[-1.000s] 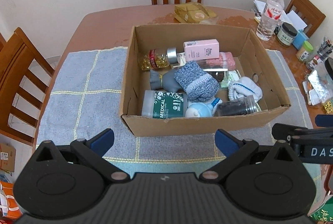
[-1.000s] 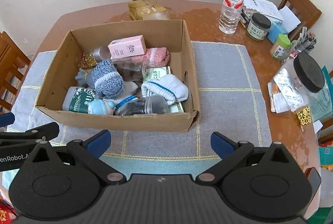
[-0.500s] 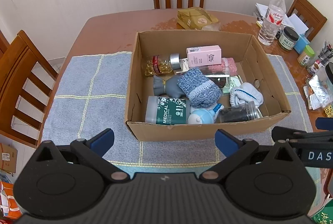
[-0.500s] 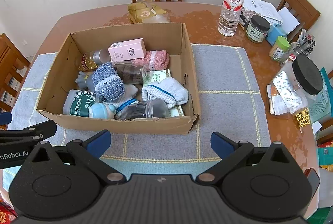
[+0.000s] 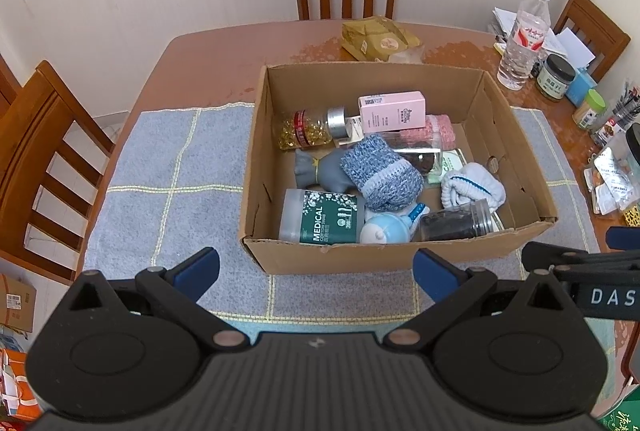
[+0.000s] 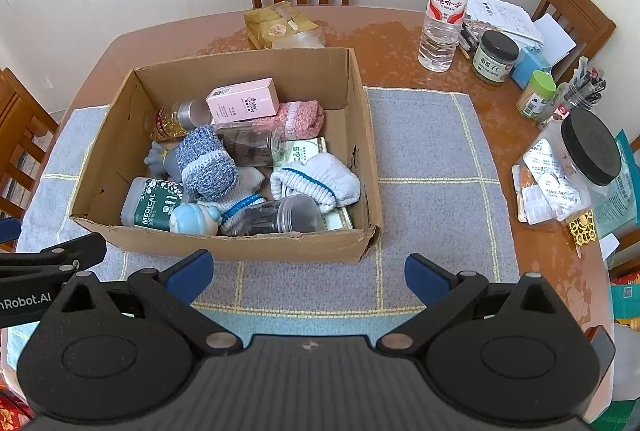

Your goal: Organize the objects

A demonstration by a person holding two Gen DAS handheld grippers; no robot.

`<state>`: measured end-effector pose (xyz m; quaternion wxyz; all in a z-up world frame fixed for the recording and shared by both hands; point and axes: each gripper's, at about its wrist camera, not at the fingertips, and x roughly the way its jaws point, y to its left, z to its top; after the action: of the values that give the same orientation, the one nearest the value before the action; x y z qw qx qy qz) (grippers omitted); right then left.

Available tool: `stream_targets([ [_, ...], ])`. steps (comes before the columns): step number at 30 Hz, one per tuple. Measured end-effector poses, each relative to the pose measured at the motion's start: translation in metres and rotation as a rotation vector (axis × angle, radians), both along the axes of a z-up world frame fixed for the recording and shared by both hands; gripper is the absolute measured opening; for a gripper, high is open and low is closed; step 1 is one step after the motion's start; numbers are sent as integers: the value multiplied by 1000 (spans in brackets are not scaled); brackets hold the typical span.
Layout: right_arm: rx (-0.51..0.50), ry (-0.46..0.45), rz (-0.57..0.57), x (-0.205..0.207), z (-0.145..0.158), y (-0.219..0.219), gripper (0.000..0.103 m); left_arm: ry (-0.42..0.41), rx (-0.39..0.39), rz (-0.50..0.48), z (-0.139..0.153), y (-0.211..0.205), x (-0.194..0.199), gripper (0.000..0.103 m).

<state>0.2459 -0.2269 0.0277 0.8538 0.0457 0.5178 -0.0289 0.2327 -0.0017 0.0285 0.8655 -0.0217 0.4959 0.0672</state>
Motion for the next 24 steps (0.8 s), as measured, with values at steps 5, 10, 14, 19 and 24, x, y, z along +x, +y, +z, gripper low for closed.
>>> stream_targets([
  [5, 3, -2, 1, 0, 0, 0, 103, -4, 0, 1, 2, -1, 0, 102],
  [10, 3, -2, 1, 0, 1, 0, 103, -5, 5, 2, 3, -1, 1, 102],
  [14, 7, -4, 3, 0, 2, 0, 103, -2, 6, 5, 4, -2, 2, 102],
  [19, 7, -5, 2, 0, 2, 0, 103, 0, 6, 3, 4, -2, 1, 102],
  [24, 6, -4, 0, 0, 2, 0, 103, 5, 5, 4, 3, -3, 1, 102],
])
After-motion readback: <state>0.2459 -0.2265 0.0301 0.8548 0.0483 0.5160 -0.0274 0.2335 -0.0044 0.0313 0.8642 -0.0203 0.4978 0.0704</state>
